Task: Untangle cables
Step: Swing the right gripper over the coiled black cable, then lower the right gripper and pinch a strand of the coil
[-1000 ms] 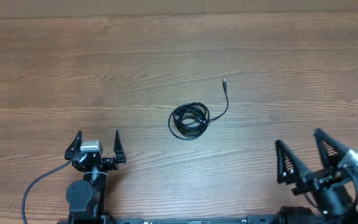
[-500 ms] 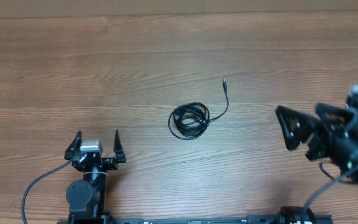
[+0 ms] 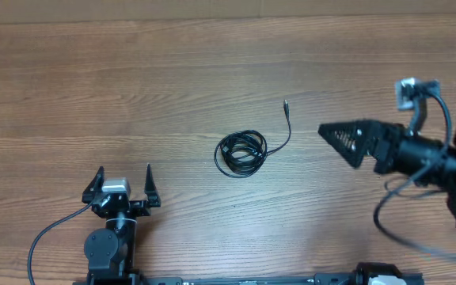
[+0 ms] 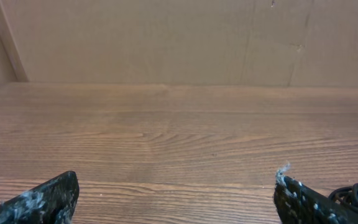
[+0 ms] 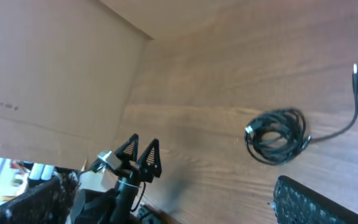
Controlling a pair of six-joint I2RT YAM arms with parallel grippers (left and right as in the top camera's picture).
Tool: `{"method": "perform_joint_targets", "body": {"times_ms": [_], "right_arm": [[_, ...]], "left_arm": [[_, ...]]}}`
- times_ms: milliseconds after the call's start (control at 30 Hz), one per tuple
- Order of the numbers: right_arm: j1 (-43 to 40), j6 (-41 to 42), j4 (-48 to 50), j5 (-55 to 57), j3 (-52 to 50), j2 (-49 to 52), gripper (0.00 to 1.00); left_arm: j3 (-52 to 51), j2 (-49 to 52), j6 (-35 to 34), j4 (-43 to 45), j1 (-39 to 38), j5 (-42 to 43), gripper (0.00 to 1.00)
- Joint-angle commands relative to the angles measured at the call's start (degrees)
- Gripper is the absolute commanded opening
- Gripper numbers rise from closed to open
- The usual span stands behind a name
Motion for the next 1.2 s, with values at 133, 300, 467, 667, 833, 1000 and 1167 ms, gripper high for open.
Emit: {"method": "perform_joint_targets", "body": {"times_ms": [133, 300, 467, 667, 833, 1000, 1167], "right_arm": [[3.58, -0.02, 0.07, 2.93, 1.01, 11.19, 1.00], [10.12, 0.02, -1.25, 10.23, 1.01, 17.81, 1.00], [17.62, 0.24, -6.56, 20.02, 1.01, 24.70, 1.00], [26.40, 7.48, -5.42, 29.22, 1.01, 33.14, 1.00], [30.51, 18.93, 2.10, 32.06, 1.01, 38.58, 0.99], [33.59, 29.53, 10.54, 33.90, 1.01, 45.18, 0.80], [35.41, 34.95, 10.75, 39.95, 1.01, 48.11, 0.77]], "left_arm": [[-0.24, -0.61, 1.31, 0.13, -0.11, -0.50, 1.00], [-0.24, -0.61, 1.31, 0.13, -0.11, -0.50, 1.00], [-0.24, -0.61, 1.31, 0.13, -0.11, -0.50, 0.99], [-0.24, -0.61, 1.31, 0.13, -0.11, -0.50, 1.00], [-0.24, -0.61, 1.31, 0.13, -0.11, -0.50, 1.00], [-0.24, -0.61, 1.31, 0.13, -0.11, -0.50, 0.99], [-0.24, -0.61, 1.31, 0.13, -0.11, -0.50, 1.00]]}}
